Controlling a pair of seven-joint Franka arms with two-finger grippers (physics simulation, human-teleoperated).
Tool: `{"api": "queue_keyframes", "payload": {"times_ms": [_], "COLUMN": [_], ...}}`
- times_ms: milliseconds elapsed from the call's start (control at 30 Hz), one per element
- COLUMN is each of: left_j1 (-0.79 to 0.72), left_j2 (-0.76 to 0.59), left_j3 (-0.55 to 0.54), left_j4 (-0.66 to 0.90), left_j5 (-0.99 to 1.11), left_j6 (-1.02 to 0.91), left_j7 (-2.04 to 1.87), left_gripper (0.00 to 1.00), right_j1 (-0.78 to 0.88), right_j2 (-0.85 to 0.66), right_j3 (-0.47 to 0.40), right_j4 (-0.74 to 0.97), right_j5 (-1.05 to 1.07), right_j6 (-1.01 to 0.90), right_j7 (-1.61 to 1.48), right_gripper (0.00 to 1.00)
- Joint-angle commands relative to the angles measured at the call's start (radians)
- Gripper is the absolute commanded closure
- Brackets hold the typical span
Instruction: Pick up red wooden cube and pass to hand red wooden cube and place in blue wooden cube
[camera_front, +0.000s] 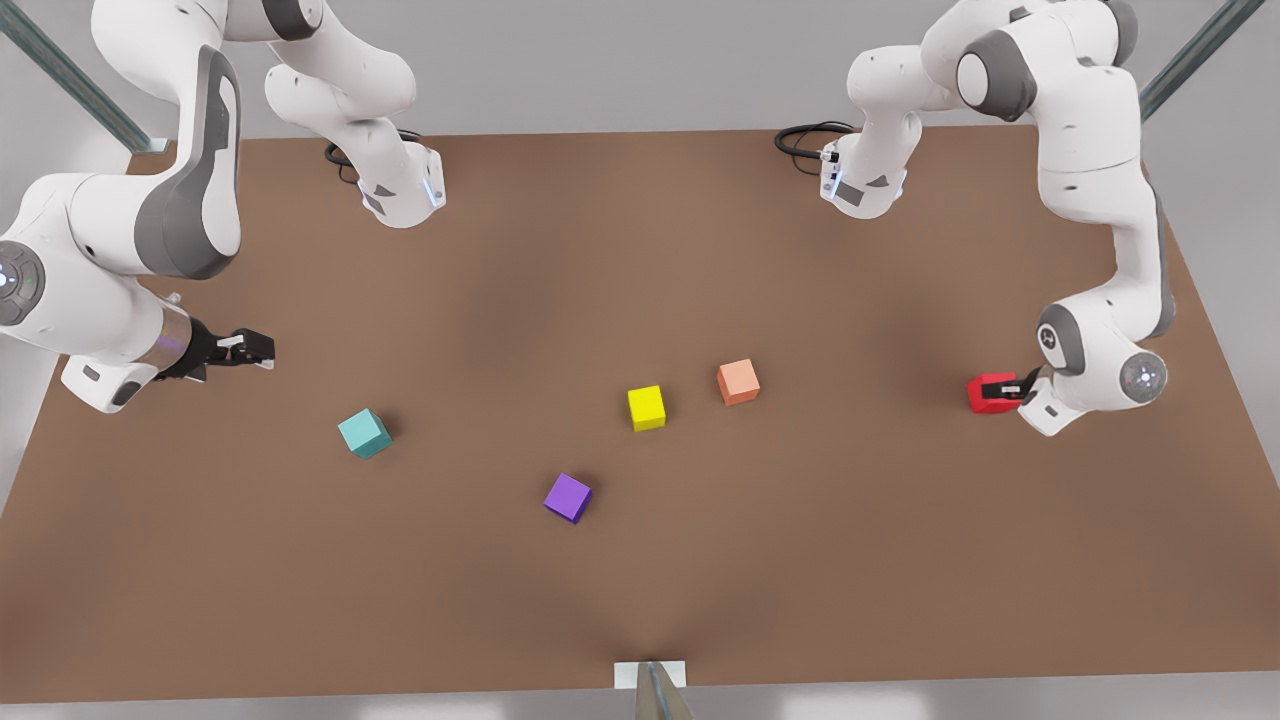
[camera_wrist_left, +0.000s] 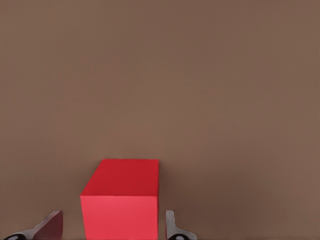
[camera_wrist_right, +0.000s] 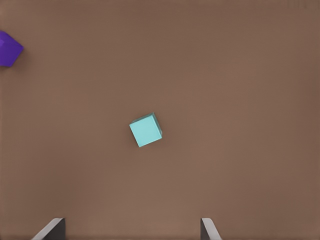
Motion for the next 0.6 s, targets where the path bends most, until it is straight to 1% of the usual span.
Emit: {"api": "queue_keyframes", "payload": {"times_ms": [0, 100, 133, 567], "left_j1": [0.003, 0.004, 0.003, 0.001], "left_j2": [0.007, 0.026, 0.029, 0.086], "left_j3": [0.002, 0.0, 0.0, -0.009], "left_j4": [-0.001, -0.001, -0.001, 0.002], "left_j5": [-0.001, -0.001, -0.001, -0.028], "left_j6": [0.026, 0.026, 0.018, 0.06], "left_j7": [0.237, 0.225, 0.136, 0.131], "left_gripper": [0.0, 0.0, 0.0, 0.0], "right_j1": [0.0, 0.0, 0.0, 0.0], "right_j2": [-0.001, -0.001, -0.001, -0.001], "right_j3": [-0.001, 0.001, 0.001, 0.001], "right_j4": [0.0, 0.0, 0.0, -0.001], "right_j5": [0.001, 0.001, 0.003, 0.003], "right_j6": [0.001, 0.001, 0.001, 0.001], "right_j7": [-0.023, -0.023, -0.023, -0.025], "right_gripper": [0.0, 0.0, 0.0, 0.0]}}
